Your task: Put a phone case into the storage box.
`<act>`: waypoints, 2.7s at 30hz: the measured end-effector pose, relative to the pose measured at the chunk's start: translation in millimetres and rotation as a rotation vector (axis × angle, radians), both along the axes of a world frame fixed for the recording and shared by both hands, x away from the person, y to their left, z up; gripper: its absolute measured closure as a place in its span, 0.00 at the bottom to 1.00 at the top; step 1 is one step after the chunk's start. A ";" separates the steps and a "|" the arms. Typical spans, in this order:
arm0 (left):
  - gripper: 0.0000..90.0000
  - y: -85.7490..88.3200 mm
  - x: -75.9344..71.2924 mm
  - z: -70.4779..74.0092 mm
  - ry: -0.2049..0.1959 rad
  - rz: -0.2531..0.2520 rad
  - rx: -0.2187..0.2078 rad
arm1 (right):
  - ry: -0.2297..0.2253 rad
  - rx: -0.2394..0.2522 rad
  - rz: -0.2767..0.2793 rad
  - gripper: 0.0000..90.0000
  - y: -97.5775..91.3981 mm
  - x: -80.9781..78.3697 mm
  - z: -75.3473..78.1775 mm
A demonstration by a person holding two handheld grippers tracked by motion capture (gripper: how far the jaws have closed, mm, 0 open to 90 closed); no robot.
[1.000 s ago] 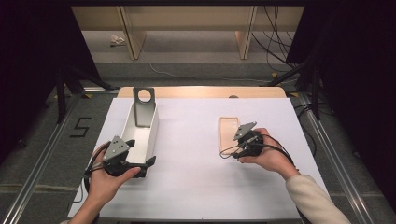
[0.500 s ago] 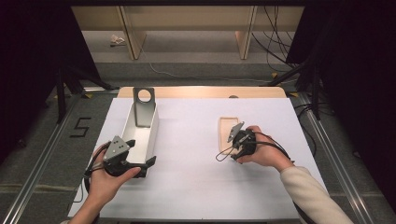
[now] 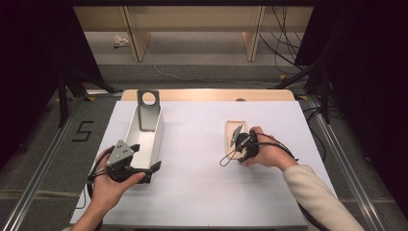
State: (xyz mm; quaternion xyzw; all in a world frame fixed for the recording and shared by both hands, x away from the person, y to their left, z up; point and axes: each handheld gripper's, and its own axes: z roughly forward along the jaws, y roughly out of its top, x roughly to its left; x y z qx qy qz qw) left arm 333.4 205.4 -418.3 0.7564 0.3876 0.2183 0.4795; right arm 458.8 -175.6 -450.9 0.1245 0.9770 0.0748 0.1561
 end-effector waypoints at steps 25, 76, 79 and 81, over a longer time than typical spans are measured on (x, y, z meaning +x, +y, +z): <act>0.04 -0.7 -0.2 -0.4 0.000 -0.005 0.000 | 0.002 -0.126 0.089 0.34 21.9 6.7 -3.6; 0.04 -3.4 -0.8 -0.9 0.001 -0.016 0.001 | 0.066 -0.177 0.202 0.96 29.1 -8.4 -4.7; 0.04 -3.4 -0.7 -0.8 0.000 -0.016 0.000 | 0.070 -0.161 0.194 0.96 27.3 -8.6 -4.4; 0.04 -3.4 -0.8 -0.9 0.000 -0.016 0.000 | 0.070 -0.141 0.184 0.96 25.4 -8.6 -4.5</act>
